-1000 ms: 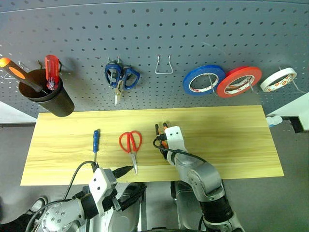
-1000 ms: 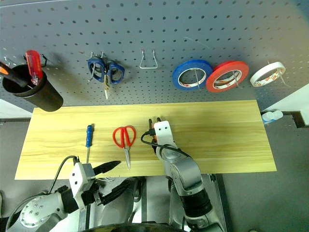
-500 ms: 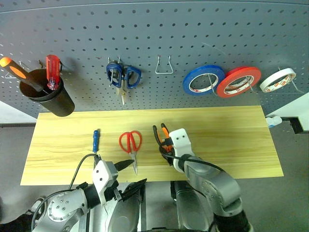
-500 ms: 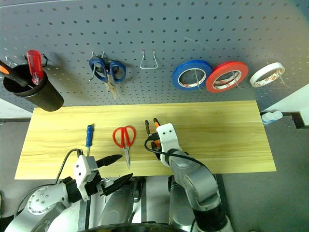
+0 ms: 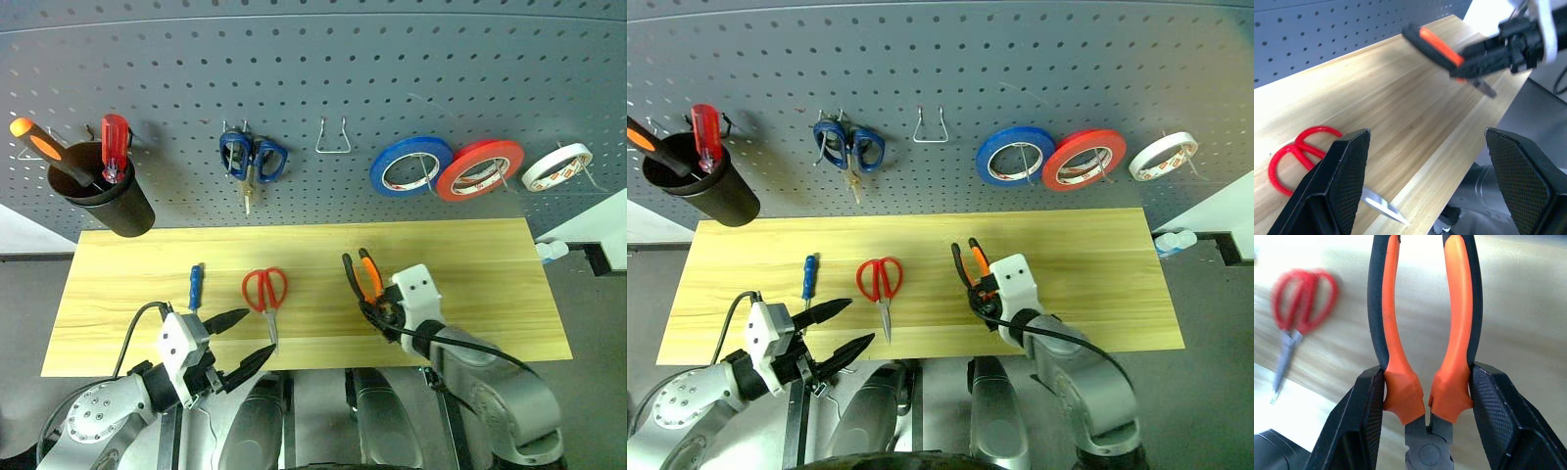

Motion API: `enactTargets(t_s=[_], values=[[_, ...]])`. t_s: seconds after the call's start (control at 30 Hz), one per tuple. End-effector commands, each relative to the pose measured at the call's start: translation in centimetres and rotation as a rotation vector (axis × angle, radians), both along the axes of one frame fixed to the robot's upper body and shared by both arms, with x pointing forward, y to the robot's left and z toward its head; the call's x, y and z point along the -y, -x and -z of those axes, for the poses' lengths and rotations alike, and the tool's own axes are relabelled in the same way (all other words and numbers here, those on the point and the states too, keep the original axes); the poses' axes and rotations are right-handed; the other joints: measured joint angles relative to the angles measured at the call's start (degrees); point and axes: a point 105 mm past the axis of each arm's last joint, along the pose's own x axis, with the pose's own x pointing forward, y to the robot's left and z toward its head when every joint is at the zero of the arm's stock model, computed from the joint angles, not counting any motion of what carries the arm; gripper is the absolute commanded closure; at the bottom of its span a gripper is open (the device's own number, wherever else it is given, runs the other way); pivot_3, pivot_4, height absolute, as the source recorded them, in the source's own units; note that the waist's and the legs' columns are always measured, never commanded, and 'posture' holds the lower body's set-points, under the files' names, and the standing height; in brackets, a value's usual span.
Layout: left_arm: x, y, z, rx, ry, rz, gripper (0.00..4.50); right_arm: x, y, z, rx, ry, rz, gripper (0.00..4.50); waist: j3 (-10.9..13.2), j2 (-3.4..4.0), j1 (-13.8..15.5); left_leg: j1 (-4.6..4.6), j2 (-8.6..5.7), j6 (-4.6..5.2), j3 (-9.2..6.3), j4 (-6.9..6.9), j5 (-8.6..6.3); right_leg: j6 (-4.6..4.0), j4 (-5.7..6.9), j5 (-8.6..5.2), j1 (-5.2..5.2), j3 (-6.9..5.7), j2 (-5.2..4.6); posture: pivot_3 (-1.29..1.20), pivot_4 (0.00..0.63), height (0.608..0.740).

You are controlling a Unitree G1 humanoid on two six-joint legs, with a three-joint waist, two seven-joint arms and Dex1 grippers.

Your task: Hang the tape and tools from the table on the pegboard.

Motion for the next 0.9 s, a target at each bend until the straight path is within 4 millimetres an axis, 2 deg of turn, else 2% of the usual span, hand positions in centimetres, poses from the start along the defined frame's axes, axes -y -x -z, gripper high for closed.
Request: enactTargets(t_s=[0.03,0.37,0.57,0.67,0.9], values=[[0.5,0.1,-0.6,0.032,0.028,0.025,0.58,-1.0,0.9,-3.1,0.120,-0.091,-0.113,2.27,-0.5,0.03,0.0,0.00,0.00,0.00,0.00,-0.01,0.00,0.00,0.00,0.00,0.00,0.00,0.00,0.02,0.248,0.723],[0.7,-1.2,-0.2,0.045,0.024,0.051,0.58,-2.5,2.7,-5.8,0.213,-0.220,-0.277,2.27,-2.4,-0.04,0.1,0.08,0.00,0.00,0.01,0.13,0.00,-0.01,0.08,0.01,0.13,-0.01,0.01,0.02,0.218,0.723],[0.8,-1.9,-0.1,0.069,0.029,0.040,0.58,-3.7,3.5,-8.6,0.324,-0.297,-0.386,2.27,-2.8,-0.06,0.1,0.49,0.00,0.06,0.00,0.16,-0.03,-0.02,0.12,0.02,0.52,-0.01,0.03,0.02,0.201,0.723],[0.7,-2.0,-0.1,0.085,0.033,0.026,0.58,-4.3,3.3,-10.3,0.397,-0.330,-0.413,2.27,-3.0,-0.06,0.1,0.89,0.00,0.26,0.01,0.12,-0.14,-0.02,0.10,0.02,0.89,0.00,0.02,0.03,0.198,0.723],[0.6,-1.9,-0.2,0.116,0.046,-0.003,0.58,-5.5,1.7,-14.0,0.565,-0.379,-0.385,2.27,-3.9,-0.02,0.2,0.95,0.00,0.23,0.00,0.13,-0.13,-0.03,0.14,0.02,0.91,0.00,0.03,0.03,0.193,0.723]])
